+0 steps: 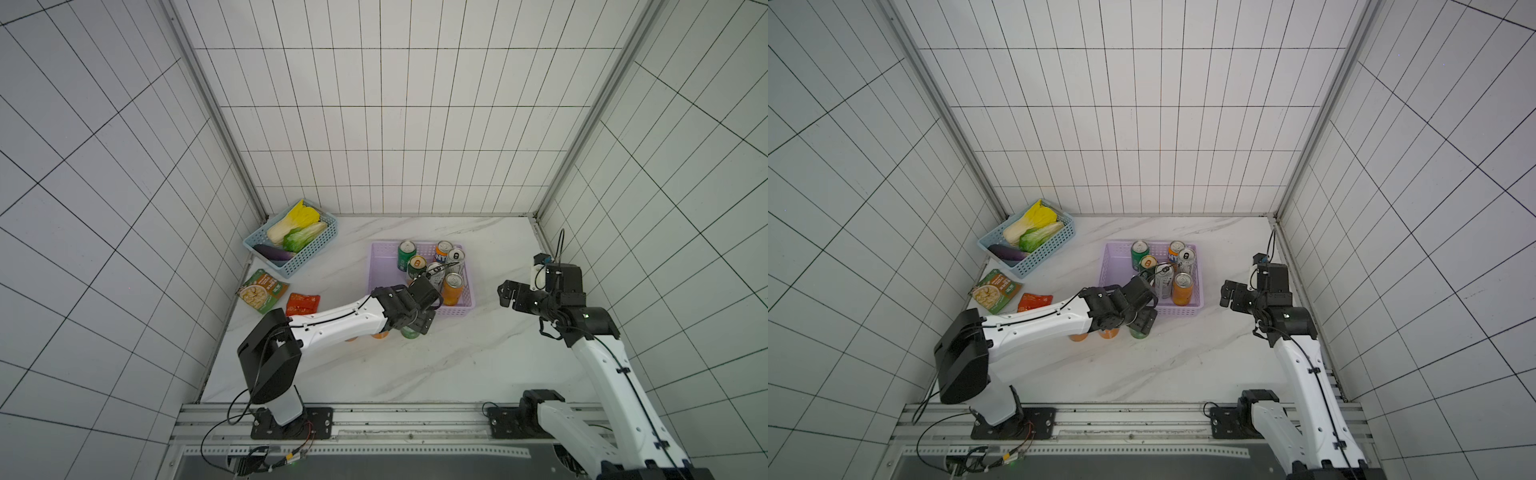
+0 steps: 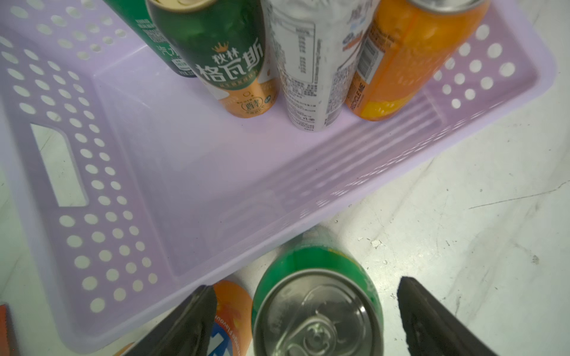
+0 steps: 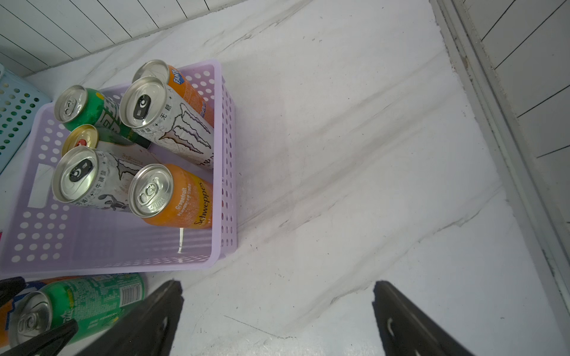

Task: Take out the drinks from the basket
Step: Place the drink at the center of the board.

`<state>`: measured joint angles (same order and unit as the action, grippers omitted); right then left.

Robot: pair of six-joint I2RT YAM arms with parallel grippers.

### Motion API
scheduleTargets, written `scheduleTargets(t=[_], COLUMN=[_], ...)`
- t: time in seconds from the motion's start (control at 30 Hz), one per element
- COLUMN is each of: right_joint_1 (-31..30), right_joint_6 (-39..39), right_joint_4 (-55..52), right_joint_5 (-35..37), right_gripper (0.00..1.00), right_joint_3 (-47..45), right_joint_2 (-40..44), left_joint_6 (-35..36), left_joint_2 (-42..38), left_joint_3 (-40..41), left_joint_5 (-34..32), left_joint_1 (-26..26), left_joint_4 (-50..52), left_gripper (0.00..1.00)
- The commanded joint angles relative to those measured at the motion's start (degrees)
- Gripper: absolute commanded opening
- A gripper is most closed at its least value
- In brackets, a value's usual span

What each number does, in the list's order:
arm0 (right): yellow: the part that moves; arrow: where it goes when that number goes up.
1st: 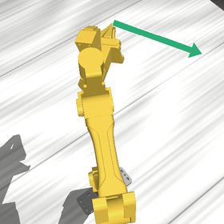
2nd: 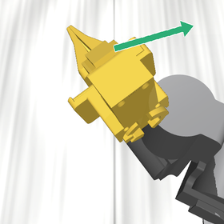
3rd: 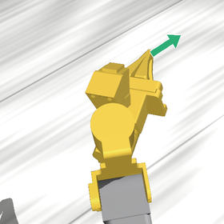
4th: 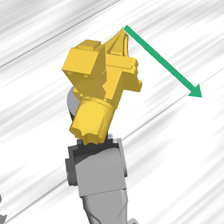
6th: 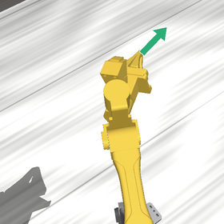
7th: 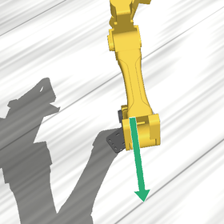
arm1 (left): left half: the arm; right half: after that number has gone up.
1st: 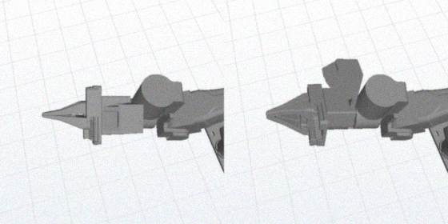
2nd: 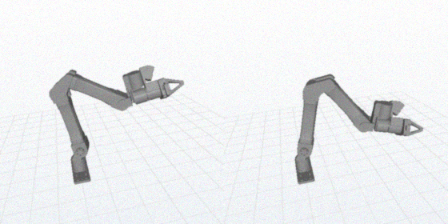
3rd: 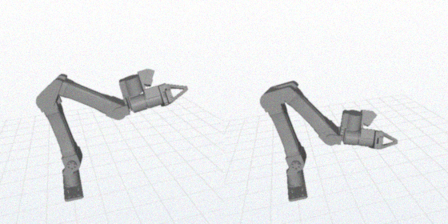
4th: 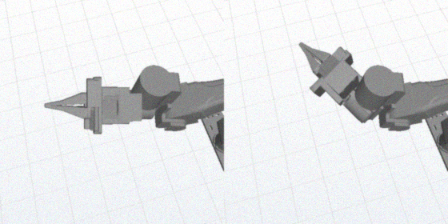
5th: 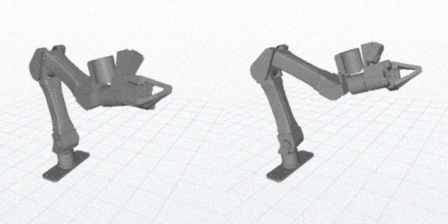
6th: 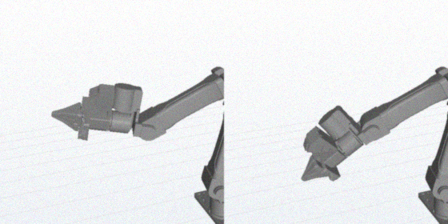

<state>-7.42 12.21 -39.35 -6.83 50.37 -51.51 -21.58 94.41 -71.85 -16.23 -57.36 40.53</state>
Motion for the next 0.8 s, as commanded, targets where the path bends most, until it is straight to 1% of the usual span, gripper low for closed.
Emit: scheduleTargets(t=[0.0,0.07,0.3,0.43,0.6,0.7,0.77], right_joint_1=[0.54,0.54,0.56,0.56,0.55,0.56,0.54], right_joint_6=[-0.07,-0.08,-0.08,-0.08,-0.03,0.01,0.03], right_joint_4=[-0.62,-0.64,-0.72,-0.90,-1.02,-1.20,-1.22], right_joint_5=[-0.29,-0.29,-0.13,0.02,-0.18,-0.38,-0.46], right_gripper=[0.99,0.99,0.99,0.99,0.99,0.99,0.99], right_joint_3=[0.67,0.69,0.79,0.93,1.29,1.66,1.81], right_joint_2=[0.60,0.57,0.62,0.62,0.20,0.03,0.02], left_joint_6=[0.52,0.72,1.45,2.30,5.18,7.60,8.24], left_joint_2=[-2.79,-3.64,-6.18,-8.44,-12.92,-15.81,-17.70], left_joint_3=[-2.23,-2.84,-4.36,-5.21,-4.85,-4.27,-4.04], left_joint_5=[-1.52,-1.70,-1.72,-1.60,-0.65,0.05,2.05], left_joint_1=[-0.03,-0.03,0.58,2.34,7.61,12.19,16.09], left_joint_4=[1.35,2.06,4.16,6.06,6.67,6.22,6.15], left_gripper=[0.95,0.98,0.98,0.98,0.98,0.98,0.98])
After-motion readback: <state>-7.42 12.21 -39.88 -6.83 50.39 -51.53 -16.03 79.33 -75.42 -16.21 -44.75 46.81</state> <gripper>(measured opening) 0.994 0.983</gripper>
